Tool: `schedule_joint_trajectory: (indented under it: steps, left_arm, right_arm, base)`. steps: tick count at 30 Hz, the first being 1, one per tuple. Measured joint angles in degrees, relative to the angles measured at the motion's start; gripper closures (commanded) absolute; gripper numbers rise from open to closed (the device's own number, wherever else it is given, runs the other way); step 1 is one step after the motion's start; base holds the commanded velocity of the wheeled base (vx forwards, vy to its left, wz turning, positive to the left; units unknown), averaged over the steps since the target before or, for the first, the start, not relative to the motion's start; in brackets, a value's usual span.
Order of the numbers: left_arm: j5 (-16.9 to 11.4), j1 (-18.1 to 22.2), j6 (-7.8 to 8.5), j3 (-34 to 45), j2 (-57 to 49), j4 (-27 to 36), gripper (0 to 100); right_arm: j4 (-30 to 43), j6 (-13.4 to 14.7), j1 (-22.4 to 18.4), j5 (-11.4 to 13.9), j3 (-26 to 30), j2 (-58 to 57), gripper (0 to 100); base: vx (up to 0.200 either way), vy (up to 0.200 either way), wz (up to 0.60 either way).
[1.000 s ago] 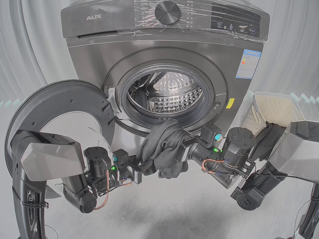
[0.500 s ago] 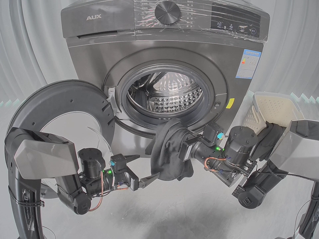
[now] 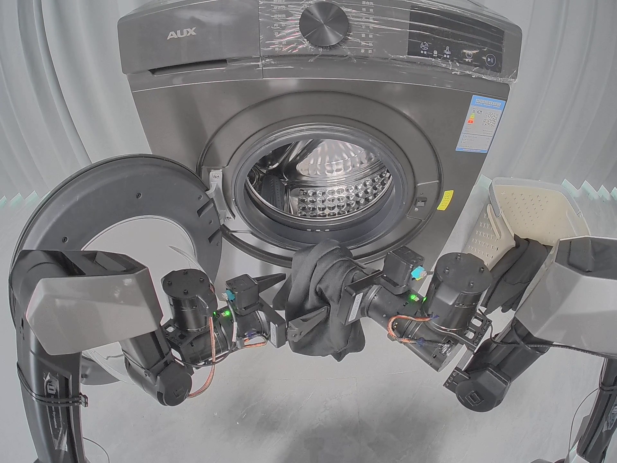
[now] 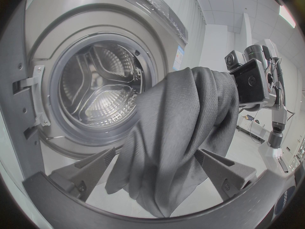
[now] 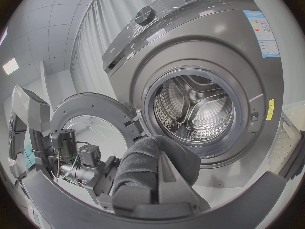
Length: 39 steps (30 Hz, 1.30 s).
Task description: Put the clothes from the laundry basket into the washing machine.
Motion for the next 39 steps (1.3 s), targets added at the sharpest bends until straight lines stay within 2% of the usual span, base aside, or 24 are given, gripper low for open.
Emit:
schedule_joint_trajectory:
  steps: [5,15,16,19,27,32,37,38,39]
  left_arm:
    - [0.5,-1.3,0.00,-1.5,1.0,0.0,0]
    - [4.7,-0.9,0.06,-6.9,5.1,0.0,0]
    - [5.3,-0.5,0.11,-7.7,5.5,0.0,100]
    - [6.2,0.7,0.15,-9.2,6.6,0.0,100]
    - [6.4,1.6,-0.71,-10.7,7.7,0.0,100]
    - [9.2,1.9,-2.49,-12.2,7.6,0.0,100]
    - [9.9,1.9,-3.77,-12.0,6.4,0.0,100]
    - [9.9,1.9,-3.84,-11.8,6.1,0.0,100]
    - [9.9,1.8,-3.88,-11.6,5.8,0.0,100]
  right_arm:
    - [0.0,0.0,1.9,0.0,-0.1,0.0,100]
    - [-0.1,0.0,3.4,0.0,0.2,-0.3,100]
    - [-0.2,0.0,3.4,0.0,0.3,-0.4,100]
    - [-0.2,0.1,3.3,0.0,0.3,-0.5,100]
    - [-0.4,0.2,3.2,0.0,0.9,-0.6,100]
    - [-0.6,0.4,2.6,-0.2,3.3,-0.5,100]
    - [-0.9,0.6,2.4,-0.5,5.6,-0.1,100]
    - [-0.9,0.6,2.4,-0.6,5.8,0.0,0]
    - [-0.9,0.6,2.4,-0.6,5.9,0.0,0]
  base:
    - [0.000,0.000,0.00]
    - [0.000,0.000,0.00]
    - [0.000,0.000,0.00]
    - [0.000,0.000,0.00]
    - [0.000,0.000,0.00]
    - [0.000,0.000,0.00]
    - [0.000,0.000,0.00]
    - [0.000,0.000,0.00]
    - [0.000,0.000,0.00]
